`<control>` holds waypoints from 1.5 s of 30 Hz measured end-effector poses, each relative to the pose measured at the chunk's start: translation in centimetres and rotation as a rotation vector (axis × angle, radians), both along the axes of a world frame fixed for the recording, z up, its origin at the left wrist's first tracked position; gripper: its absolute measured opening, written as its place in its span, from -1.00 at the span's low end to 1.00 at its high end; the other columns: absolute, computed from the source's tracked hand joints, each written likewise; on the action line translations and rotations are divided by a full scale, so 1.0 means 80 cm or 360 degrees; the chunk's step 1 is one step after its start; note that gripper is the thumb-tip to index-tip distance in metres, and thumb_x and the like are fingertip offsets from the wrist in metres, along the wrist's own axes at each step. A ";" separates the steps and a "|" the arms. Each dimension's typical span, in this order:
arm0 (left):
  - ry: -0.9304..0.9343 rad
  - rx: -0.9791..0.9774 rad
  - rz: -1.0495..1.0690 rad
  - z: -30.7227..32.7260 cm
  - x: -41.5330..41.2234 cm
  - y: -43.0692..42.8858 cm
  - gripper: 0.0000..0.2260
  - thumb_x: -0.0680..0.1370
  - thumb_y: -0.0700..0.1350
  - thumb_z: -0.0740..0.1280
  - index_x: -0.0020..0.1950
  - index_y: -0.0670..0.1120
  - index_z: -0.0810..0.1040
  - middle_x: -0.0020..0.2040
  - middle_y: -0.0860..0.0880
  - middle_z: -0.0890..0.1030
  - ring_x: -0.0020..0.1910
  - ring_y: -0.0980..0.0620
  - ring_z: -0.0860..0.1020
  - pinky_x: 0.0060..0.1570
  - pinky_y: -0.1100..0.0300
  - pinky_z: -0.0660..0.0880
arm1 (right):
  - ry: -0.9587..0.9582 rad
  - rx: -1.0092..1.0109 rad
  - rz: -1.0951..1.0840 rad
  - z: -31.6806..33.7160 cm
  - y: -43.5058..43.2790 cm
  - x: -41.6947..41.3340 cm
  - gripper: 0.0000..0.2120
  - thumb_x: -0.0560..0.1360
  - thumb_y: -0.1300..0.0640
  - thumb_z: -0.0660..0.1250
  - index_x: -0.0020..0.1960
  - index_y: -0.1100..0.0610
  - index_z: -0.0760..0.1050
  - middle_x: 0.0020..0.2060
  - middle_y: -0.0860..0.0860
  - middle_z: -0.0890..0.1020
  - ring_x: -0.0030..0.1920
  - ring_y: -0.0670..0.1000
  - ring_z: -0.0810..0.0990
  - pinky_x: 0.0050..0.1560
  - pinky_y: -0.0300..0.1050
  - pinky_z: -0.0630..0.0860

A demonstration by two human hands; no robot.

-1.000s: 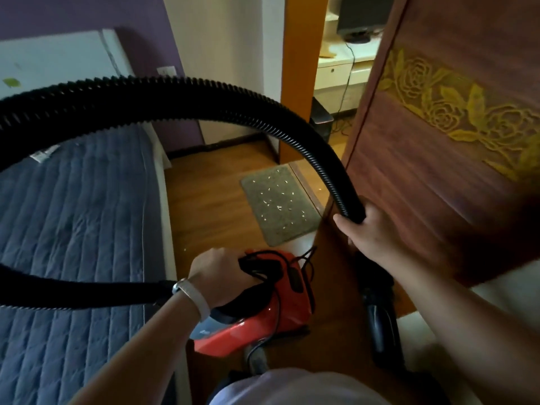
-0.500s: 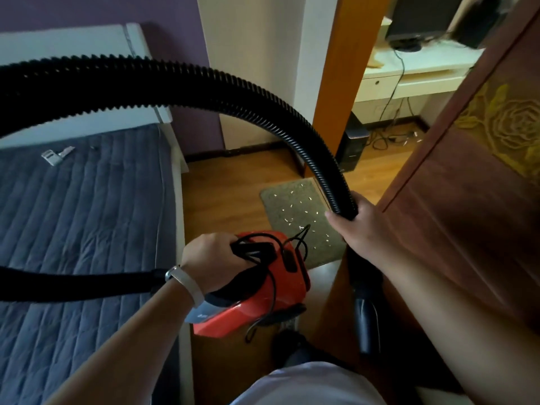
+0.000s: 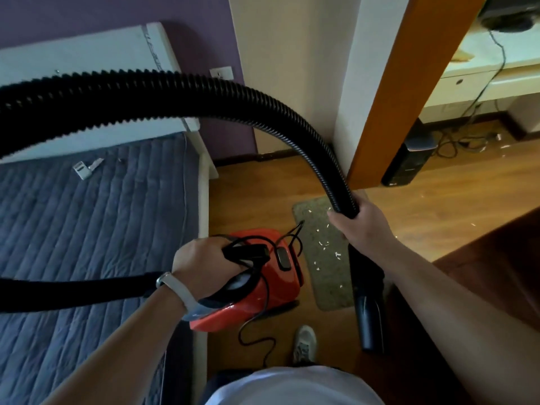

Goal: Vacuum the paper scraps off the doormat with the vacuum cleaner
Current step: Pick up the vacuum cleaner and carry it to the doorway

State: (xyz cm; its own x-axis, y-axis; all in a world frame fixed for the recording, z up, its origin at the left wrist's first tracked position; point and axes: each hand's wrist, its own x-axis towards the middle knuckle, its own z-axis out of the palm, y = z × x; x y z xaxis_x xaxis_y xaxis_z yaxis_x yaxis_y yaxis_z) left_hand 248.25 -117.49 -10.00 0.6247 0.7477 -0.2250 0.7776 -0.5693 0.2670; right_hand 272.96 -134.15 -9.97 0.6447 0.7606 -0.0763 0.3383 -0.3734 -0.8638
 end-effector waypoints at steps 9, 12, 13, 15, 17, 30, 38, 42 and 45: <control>-0.0165 -0.0008 0.0052 0.010 0.077 0.133 -0.68 0.37 0.34 0.41 -0.09 0.14 0.65 -0.26 0.15 0.63 -0.23 0.13 0.60 -0.18 0.15 0.59 | 0.0141 -0.0088 0.0002 0.005 0.128 0.079 -0.71 0.52 0.01 0.42 0.19 -0.06 0.44 -0.29 -0.02 0.57 -0.41 -0.12 0.53 -0.43 -0.26 0.47; -0.0167 -0.0091 -0.0031 -0.003 0.103 0.187 -0.73 0.35 0.36 0.41 -0.24 0.19 0.56 -0.33 0.18 0.59 -0.27 0.17 0.59 -0.22 0.15 0.59 | 0.0155 -0.0112 -0.0081 0.001 0.173 0.100 -0.73 0.52 0.01 0.41 0.18 -0.10 0.42 -0.29 -0.03 0.58 -0.41 -0.09 0.55 -0.41 -0.22 0.50; -0.0158 -0.0102 -0.0065 -0.008 0.115 0.206 -0.73 0.34 0.37 0.40 -0.28 0.21 0.52 -0.34 0.18 0.58 -0.27 0.17 0.58 -0.21 0.15 0.58 | 0.0155 -0.0109 -0.0108 -0.001 0.188 0.108 -0.74 0.52 0.00 0.41 0.15 -0.09 0.43 -0.28 -0.03 0.59 -0.39 -0.08 0.56 -0.40 -0.19 0.52; -0.0105 -0.0131 -0.0128 -0.016 0.142 0.246 -0.73 0.35 0.38 0.39 -0.28 0.21 0.51 -0.33 0.17 0.58 -0.26 0.17 0.57 -0.19 0.15 0.58 | 0.0144 -0.0117 -0.0183 -0.006 0.220 0.127 -0.77 0.51 0.00 0.41 0.12 -0.12 0.43 -0.27 0.00 0.60 -0.36 -0.04 0.58 -0.36 -0.10 0.58; -0.0034 -0.0211 -0.0218 -0.022 0.170 0.292 -0.73 0.38 0.32 0.40 -0.22 0.14 0.57 -0.29 0.14 0.62 -0.24 0.15 0.59 -0.20 0.17 0.57 | 0.0104 -0.0157 -0.0261 -0.010 0.254 0.144 -0.76 0.52 0.00 0.40 0.13 -0.11 0.42 -0.28 0.00 0.61 -0.37 -0.04 0.57 -0.36 -0.07 0.58; 0.0302 -0.0115 -0.1113 -0.082 0.316 0.542 -0.56 0.41 0.33 0.02 -0.28 0.04 0.49 -0.40 0.10 0.47 -0.43 0.18 0.40 -0.42 0.21 0.38 | 0.0047 -0.0214 -0.0754 -0.015 0.424 0.214 -0.81 0.52 0.16 0.40 0.00 -0.11 0.48 -0.41 0.01 0.56 -0.49 -0.11 0.47 -0.43 -0.24 0.39; 0.0366 -0.0310 -0.1167 -0.097 0.418 0.610 -0.66 0.44 0.28 0.32 -0.12 0.02 0.62 -0.26 0.06 0.60 -0.26 0.11 0.54 -0.30 0.25 0.43 | 0.0135 -0.0283 -0.0898 -0.062 0.465 0.305 -0.85 0.51 0.14 0.39 -0.03 -0.08 0.48 -0.40 0.03 0.56 -0.45 -0.04 0.49 -0.41 -0.18 0.39; 0.0428 -0.0248 -0.1157 -0.097 0.464 0.627 -0.64 0.42 0.32 0.37 -0.09 0.04 0.61 -0.23 0.09 0.62 -0.27 0.14 0.52 -0.37 0.32 0.39 | 0.0208 -0.0282 -0.0895 -0.084 0.493 0.354 -0.87 0.51 0.11 0.41 -0.02 -0.07 0.49 -0.35 0.06 0.59 -0.39 0.02 0.53 -0.37 -0.13 0.41; 0.0457 -0.0244 -0.1197 -0.096 0.506 0.639 -0.65 0.43 0.32 0.36 -0.11 0.05 0.60 -0.23 0.10 0.62 -0.23 0.12 0.55 -0.22 0.19 0.52 | 0.0245 -0.0262 -0.0892 -0.100 0.510 0.387 -0.91 0.50 0.08 0.40 -0.04 -0.03 0.50 -0.35 0.04 0.58 -0.38 0.02 0.53 -0.36 -0.11 0.41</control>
State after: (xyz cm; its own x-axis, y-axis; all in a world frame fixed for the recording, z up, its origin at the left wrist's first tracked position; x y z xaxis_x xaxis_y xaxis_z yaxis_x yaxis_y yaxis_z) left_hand 288.76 -66.37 -17.68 0.8494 0.0999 -0.5183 0.2524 -0.9392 0.2326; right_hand 303.92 -93.34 -17.94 0.9161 0.2783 -0.2886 -0.0732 -0.5915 -0.8029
